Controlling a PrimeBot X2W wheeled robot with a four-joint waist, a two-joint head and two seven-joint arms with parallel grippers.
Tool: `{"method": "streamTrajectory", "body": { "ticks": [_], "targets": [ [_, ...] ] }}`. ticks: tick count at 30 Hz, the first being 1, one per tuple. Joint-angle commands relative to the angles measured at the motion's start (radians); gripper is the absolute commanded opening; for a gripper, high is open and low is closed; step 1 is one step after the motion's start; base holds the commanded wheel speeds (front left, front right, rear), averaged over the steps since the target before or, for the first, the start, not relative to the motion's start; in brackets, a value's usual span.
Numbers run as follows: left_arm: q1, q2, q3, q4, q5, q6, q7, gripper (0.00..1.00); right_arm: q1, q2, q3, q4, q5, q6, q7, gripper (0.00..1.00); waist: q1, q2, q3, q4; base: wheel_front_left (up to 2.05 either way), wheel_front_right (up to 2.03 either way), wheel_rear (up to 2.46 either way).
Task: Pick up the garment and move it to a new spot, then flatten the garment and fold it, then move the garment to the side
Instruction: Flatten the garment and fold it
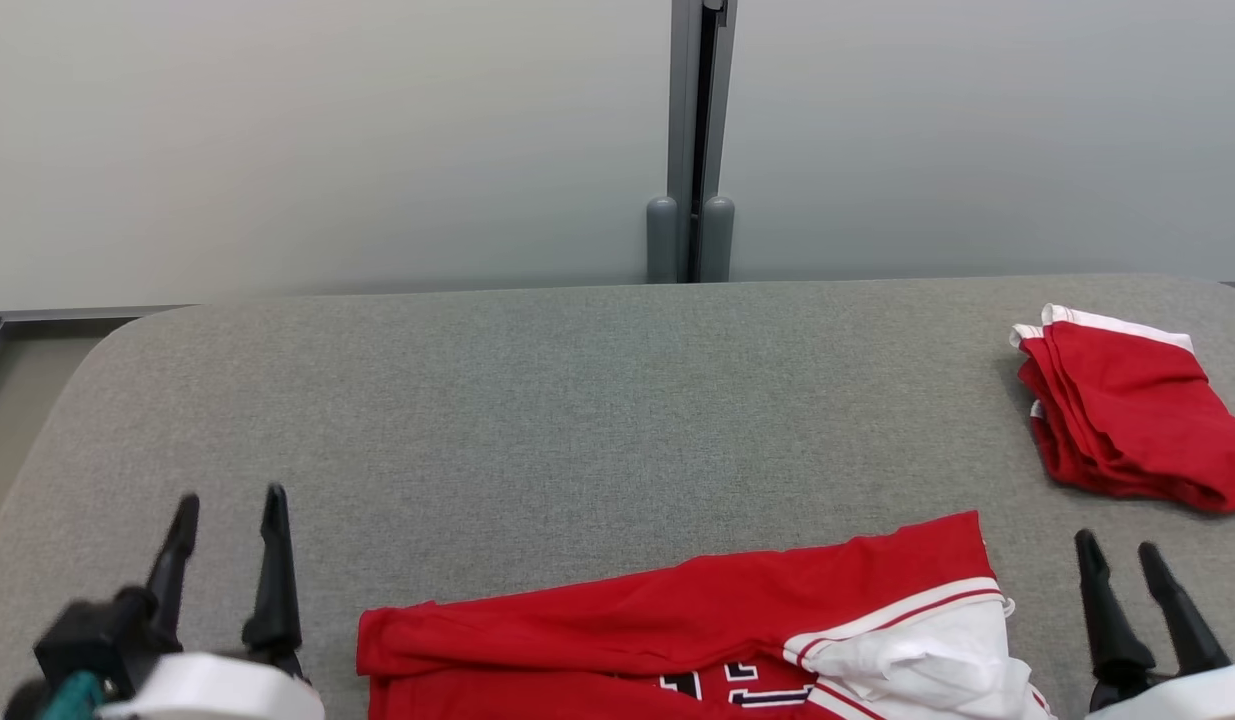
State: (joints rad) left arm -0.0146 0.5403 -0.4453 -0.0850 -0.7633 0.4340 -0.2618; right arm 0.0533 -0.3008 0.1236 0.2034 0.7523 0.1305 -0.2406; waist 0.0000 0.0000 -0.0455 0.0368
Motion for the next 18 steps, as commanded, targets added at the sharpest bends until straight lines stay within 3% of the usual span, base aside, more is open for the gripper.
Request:
{"method": "streamTrajectory", "body": {
  "ticks": [1,9,18],
  "targets": [
    [0.032,-0.014,0.017,0.000,0.027,-0.015,-0.003,1.00,0.012,-0.001,0.001,0.005,-0.013,0.001,0.007,1.00,0.0000,0.0000,0.001,0.001,0.00,0.00,0.00],
    [0.102,-0.140,0.114,0.031,0.148,-0.158,-0.004,1.00,0.026,0.026,0.020,0.056,-0.051,0.001,0.063,1.00,0.0000,0.0000,0.014,0.012,0.00,0.00,0.00],
    [0.081,-0.204,0.139,0.076,0.205,-0.237,-0.004,1.00,-0.022,0.035,0.061,0.185,-0.030,0.001,0.270,1.00,0.0000,0.0000,0.025,0.017,0.00,0.00,0.00]
  ]
}}
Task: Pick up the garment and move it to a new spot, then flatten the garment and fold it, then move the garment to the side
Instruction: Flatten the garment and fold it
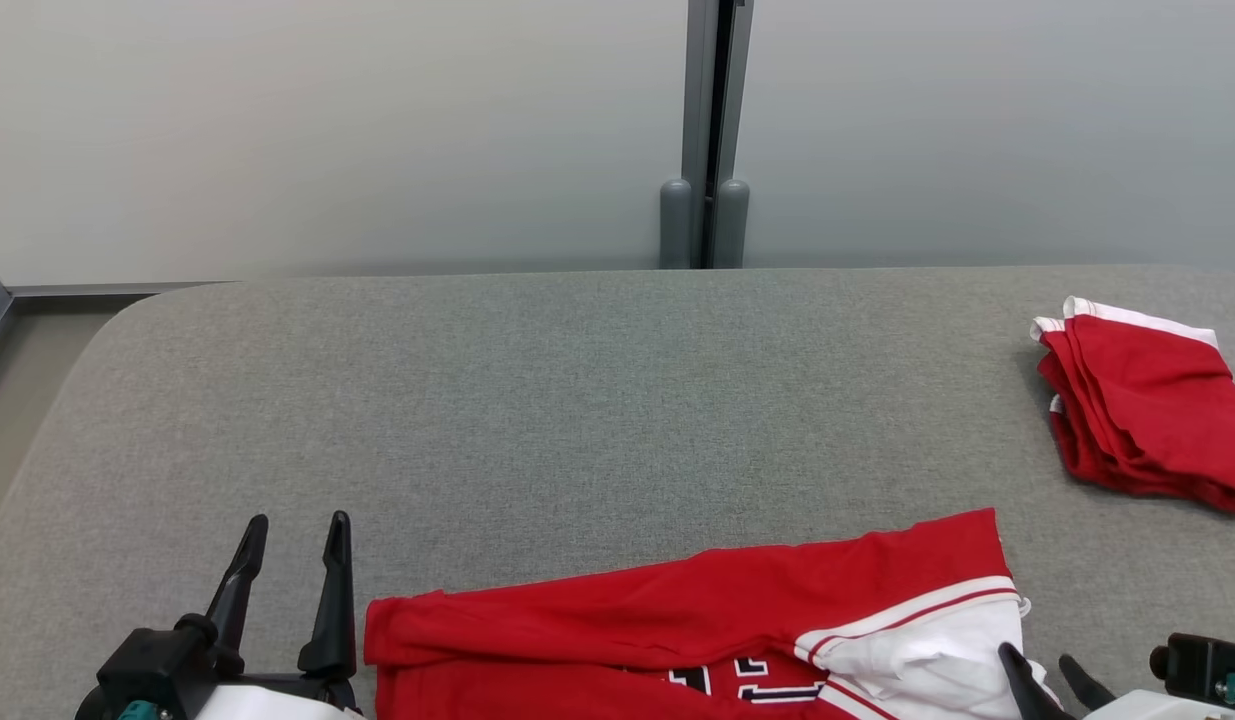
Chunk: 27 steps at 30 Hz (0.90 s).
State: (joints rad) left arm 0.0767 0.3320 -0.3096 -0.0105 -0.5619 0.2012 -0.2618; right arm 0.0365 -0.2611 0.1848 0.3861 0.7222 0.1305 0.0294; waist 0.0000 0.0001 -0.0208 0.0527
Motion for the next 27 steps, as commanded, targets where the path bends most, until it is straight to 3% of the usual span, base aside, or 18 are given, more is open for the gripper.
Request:
{"method": "streamTrajectory", "body": {
  "ticks": [1,8,18,19,21,22,23,27],
  "targets": [
    [-0.014,-0.001,0.003,0.006,0.008,-0.008,-0.004,1.00,-0.013,0.001,0.000,0.023,0.007,0.001,0.021,1.00,0.0000,-0.0001,0.001,0.003,0.00,0.00,0.00],
    [-0.032,-0.016,-0.007,0.032,0.027,-0.035,-0.004,1.00,-0.062,0.048,0.016,0.138,0.066,0.001,0.142,1.00,0.0000,-0.0001,0.002,0.032,0.00,0.00,0.00],
    [-0.046,-0.023,-0.022,0.055,0.029,-0.048,-0.004,1.00,-0.118,0.081,0.072,0.199,0.107,0.002,0.210,1.00,0.0000,-0.0001,0.002,0.067,0.00,0.00,0.00],
    [-0.046,-0.023,-0.022,0.057,0.028,-0.047,-0.003,1.00,-0.122,0.083,0.080,0.203,0.112,0.002,0.216,0.95,0.0000,-0.0001,0.002,0.070,0.00,0.00,0.00],
    [-0.047,-0.024,-0.023,0.060,0.026,-0.048,-0.003,1.00,-0.130,0.077,0.085,0.207,0.118,0.002,0.209,0.36,0.0000,-0.0001,0.002,0.076,0.00,0.00,0.00],
    [-0.049,-0.024,-0.024,0.061,0.024,-0.049,-0.003,1.00,-0.135,0.072,0.088,0.204,0.117,0.002,0.199,0.21,0.0000,-0.0001,0.003,0.078,0.00,0.00,0.00],
    [-0.050,-0.025,-0.024,0.063,0.024,-0.050,-0.003,1.00,-0.138,0.065,0.089,0.200,0.116,0.002,0.189,0.00,0.0000,-0.0001,0.003,0.079,0.00,0.00,0.00],
    [-0.046,-0.031,-0.022,0.065,0.020,-0.049,-0.003,1.00,-0.153,0.025,0.086,0.167,0.130,0.001,0.119,0.00,0.0000,-0.0001,0.003,0.074,0.00,0.00,0.00]
  ]
}}
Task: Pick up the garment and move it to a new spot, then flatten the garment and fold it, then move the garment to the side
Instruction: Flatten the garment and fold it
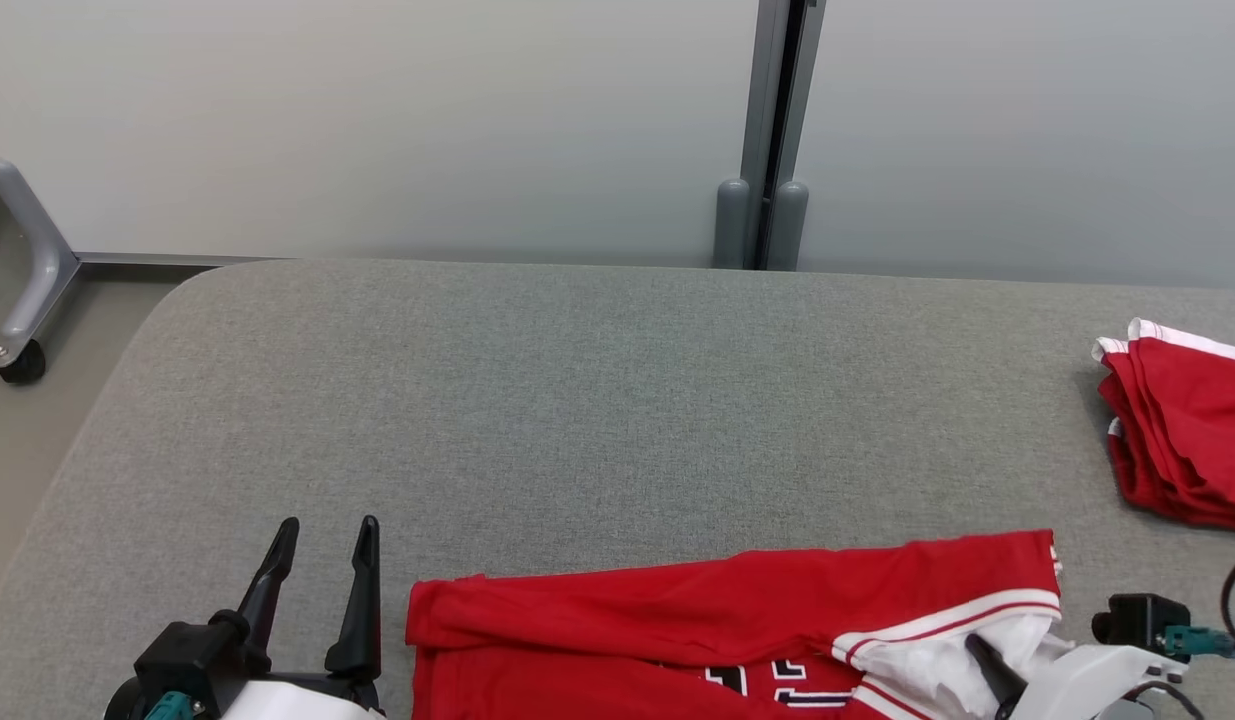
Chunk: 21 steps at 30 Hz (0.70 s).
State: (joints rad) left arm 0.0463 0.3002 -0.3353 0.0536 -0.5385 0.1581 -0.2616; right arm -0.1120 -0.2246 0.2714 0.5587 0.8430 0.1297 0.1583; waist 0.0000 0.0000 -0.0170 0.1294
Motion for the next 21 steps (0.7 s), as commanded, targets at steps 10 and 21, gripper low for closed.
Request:
{"method": "streamTrajectory", "body": {
  "ticks": [10,21],
  "targets": [
    [0.001,-0.014,0.015,-0.018,0.010,-0.009,-0.004,1.00,-0.005,-0.149,-0.069,-0.052,0.053,0.001,-0.054,0.00,0.0000,0.0000,-0.005,-0.033,0.00,0.00,0.00],
    [0.023,-0.028,0.026,-0.006,0.012,-0.017,-0.004,1.00,0.016,-0.186,-0.097,-0.206,0.027,0.001,-0.025,0.00,0.0000,0.0000,-0.017,-0.051,0.00,0.00,0.00]
  ]
}}
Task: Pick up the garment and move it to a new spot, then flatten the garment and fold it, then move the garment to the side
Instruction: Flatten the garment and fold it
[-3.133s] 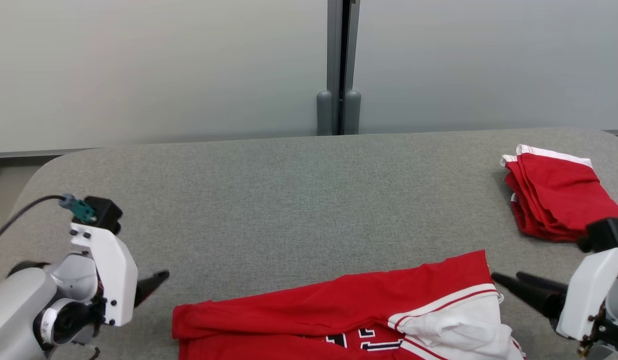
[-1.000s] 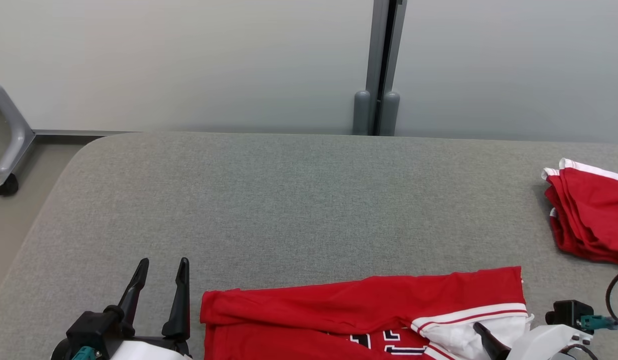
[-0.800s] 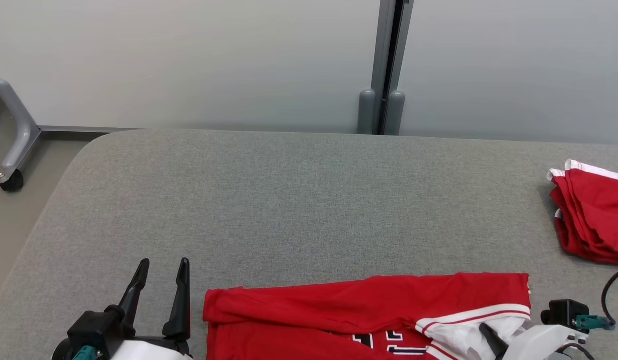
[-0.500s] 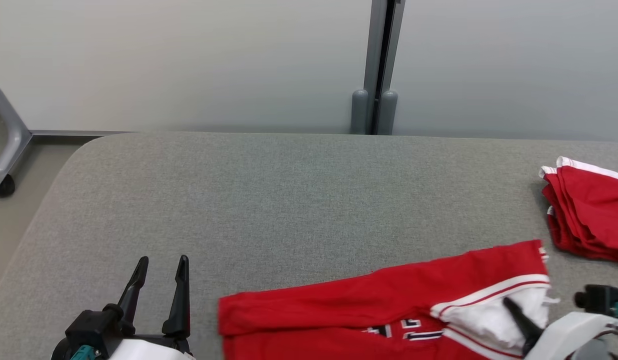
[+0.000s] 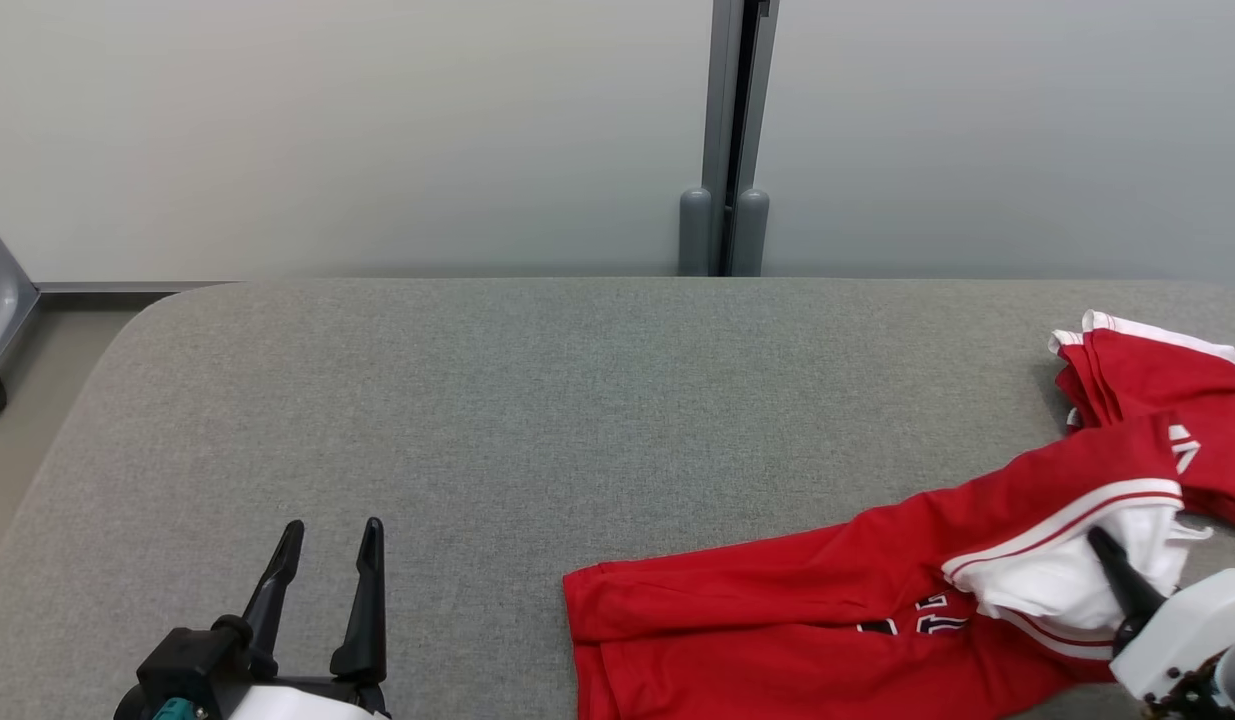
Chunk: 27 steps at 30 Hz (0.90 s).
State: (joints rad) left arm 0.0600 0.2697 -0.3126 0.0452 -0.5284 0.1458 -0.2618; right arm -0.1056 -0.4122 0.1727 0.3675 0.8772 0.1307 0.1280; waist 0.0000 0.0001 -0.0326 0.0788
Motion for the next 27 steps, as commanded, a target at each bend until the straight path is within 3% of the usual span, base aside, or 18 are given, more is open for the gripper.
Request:
{"method": "streamTrajectory", "body": {
  "ticks": [1,8,13,21,27],
  "targets": [
    [0.008,0.002,0.001,0.005,0.003,-0.005,-0.004,1.00,0.012,0.009,0.006,-0.037,-0.009,0.001,0.017,0.00,0.0000,-0.0001,-0.003,0.001,0.00,0.00,0.00],
    [-0.009,0.000,-0.006,0.017,0.005,-0.010,-0.003,1.00,0.037,0.086,0.064,-0.215,0.040,0.001,0.114,0.00,0.0000,-0.0001,-0.016,0.050,0.00,0.00,0.00],
    [-0.020,0.000,-0.011,0.024,0.005,-0.011,0.002,1.00,0.033,0.110,0.107,-0.257,0.064,0.001,0.158,0.00,0.0000,-0.0001,-0.017,0.098,0.00,0.00,0.00],
    [-0.035,0.008,-0.027,0.030,0.007,-0.017,0.019,1.00,-0.016,0.169,0.211,-0.198,0.075,0.001,0.198,0.00,0.0000,-0.0001,-0.015,0.220,0.00,0.00,0.00],
    [-0.042,0.008,-0.038,0.034,0.008,-0.018,0.028,1.00,-0.049,0.193,0.240,-0.131,0.076,0.001,0.186,0.00,0.0000,-0.0001,-0.018,0.266,0.00,0.00,0.00]
  ]
}}
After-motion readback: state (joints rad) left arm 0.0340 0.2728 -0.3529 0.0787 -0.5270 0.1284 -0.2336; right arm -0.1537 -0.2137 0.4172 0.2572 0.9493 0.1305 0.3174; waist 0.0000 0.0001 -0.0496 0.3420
